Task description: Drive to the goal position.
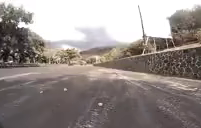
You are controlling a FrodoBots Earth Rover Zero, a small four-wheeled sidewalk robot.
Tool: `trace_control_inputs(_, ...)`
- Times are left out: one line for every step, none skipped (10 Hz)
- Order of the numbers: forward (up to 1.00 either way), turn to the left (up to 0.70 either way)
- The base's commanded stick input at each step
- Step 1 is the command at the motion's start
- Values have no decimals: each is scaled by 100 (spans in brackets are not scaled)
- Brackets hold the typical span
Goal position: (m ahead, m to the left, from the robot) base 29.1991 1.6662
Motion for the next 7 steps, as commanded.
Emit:
trace_control_inputs(100, 0)
trace_control_inputs(100, 0)
trace_control_inputs(100, 0)
trace_control_inputs(100, 0)
trace_control_inputs(100, 0)
trace_control_inputs(100, 0)
trace_control_inputs(100, 0)
